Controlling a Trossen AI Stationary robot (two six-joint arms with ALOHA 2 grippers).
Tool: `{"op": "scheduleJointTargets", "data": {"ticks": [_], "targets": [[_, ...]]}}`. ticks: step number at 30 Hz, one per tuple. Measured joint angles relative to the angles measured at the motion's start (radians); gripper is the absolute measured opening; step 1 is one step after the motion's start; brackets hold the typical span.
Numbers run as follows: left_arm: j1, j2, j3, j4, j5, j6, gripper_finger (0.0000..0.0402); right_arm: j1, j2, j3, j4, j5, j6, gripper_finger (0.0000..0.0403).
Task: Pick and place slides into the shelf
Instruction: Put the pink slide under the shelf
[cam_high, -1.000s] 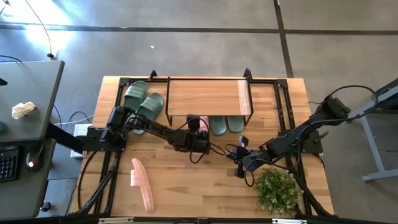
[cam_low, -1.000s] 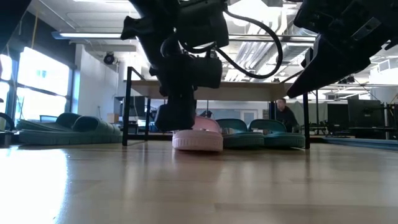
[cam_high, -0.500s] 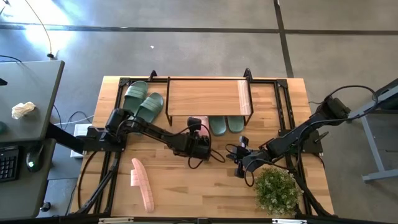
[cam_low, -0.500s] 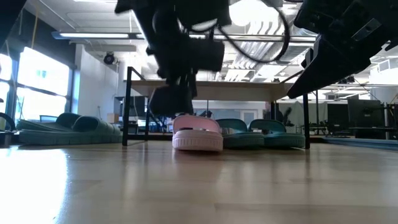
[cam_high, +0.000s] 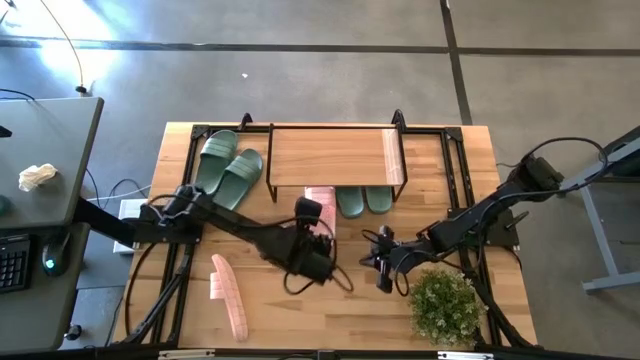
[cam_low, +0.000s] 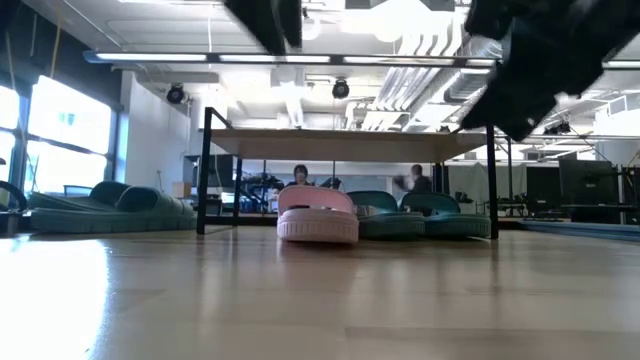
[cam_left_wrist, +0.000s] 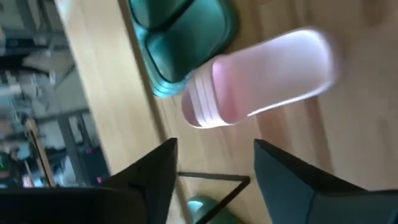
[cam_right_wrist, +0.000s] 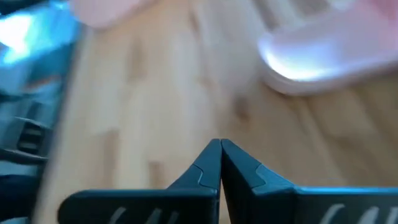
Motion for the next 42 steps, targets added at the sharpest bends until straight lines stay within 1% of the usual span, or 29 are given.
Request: {"op": "scheduleJointTargets", "data": {"ticks": [2, 4, 7, 9, 12, 13, 15, 16, 19, 20, 23, 24, 26, 28, 30, 32, 34, 36, 39, 42], "targets": [[-0.036, 0.0, 0.084, -0.069, 0.015, 0.006, 0.0174, 0.001, 0.016, 0.0, 0.069, -0.026, -0.034, 0.0], [-0.065, -0.005, 0.142, -0.068, 0.07, 0.04, 0.0157, 0.001, 0.046, 0.0, 0.12, -0.021, -0.049, 0.0], [-0.103, -0.037, 0.176, -0.04, 0.208, 0.107, 0.0131, -0.002, 0.11, 0.009, 0.181, 0.032, -0.066, 0.0], [-0.129, -0.067, 0.163, -0.036, 0.261, 0.129, 0.0115, -0.009, 0.158, 0.048, 0.185, 0.056, -0.072, 0.0], [-0.159, -0.101, 0.117, -0.012, 0.279, 0.141, 0.0091, -0.031, 0.235, 0.132, 0.179, 0.042, -0.119, 0.0], [-0.165, -0.115, 0.096, -0.009, 0.294, 0.145, 0.0084, -0.041, 0.268, 0.166, 0.174, 0.032, -0.14, 0.0], [-0.176, -0.15, 0.048, 0.048, 0.343, 0.158, 0.007, -0.062, 0.326, 0.228, 0.156, 0.002, -0.164, 0.0], [-0.175, -0.168, 0.016, 0.108, 0.383, 0.175, 0.0064, -0.076, 0.354, 0.259, 0.12, -0.008, -0.166, 0.0], [-0.186, -0.22, -0.096, 0.295, 0.545, 0.265, 0.0045, -0.112, 0.429, 0.341, 0.028, -0.027, -0.14, 0.0], [-0.186, -0.238, -0.133, 0.384, 0.597, 0.302, 0.0039, -0.121, 0.449, 0.363, 0.01, -0.018, -0.14, 0.0], [-0.194, -0.304, -0.252, 0.545, 0.716, 0.382, 0.002, -0.13, 0.475, 0.415, 0.001, 0.032, -0.142, 0.0], [-0.195, -0.328, -0.29, 0.592, 0.733, 0.396, 0.0013, -0.131, 0.483, 0.432, -0.001, 0.038, -0.144, 0.0], [-0.195, -0.376, -0.378, 0.626, 0.754, 0.406, 0.0004, -0.144, 0.499, 0.453, -0.021, 0.037, -0.141, 0.0], [-0.193, -0.424, -0.464, 0.666, 0.743, 0.394, 0.0004, -0.157, 0.512, 0.467, -0.067, 0.025, -0.117, 0.0], [-0.192, -0.481, -0.553, 0.679, 0.708, 0.369, 0.0009, -0.165, 0.518, 0.474, -0.076, 0.014, -0.092, 0.0], [-0.192, -0.534, -0.633, 0.739, 0.695, 0.331, 0.0011, -0.165, 0.518, 0.468, -0.086, 0.018, -0.069, 0.0], [-0.192, -0.581, -0.71, 0.759, 0.691, 0.294, 0.0011, -0.162, 0.518, 0.467, -0.119, 0.028, -0.048, 0.0], [-0.194, -0.619, -0.77, 0.833, 0.684, 0.275, 0.0012, -0.166, 0.518, 0.466, -0.146, 0.028, -0.04, 0.0], [-0.193, -0.661, -0.83, 0.879, 0.676, 0.259, 0.0012, -0.187, 0.521, 0.466, -0.164, 0.018, -0.04, 0.0], [-0.193, -0.682, -0.857, 0.869, 0.659, 0.254, 0.0012, -0.213, 0.526, 0.466, -0.166, 0.013, -0.041, 0.0]]}}
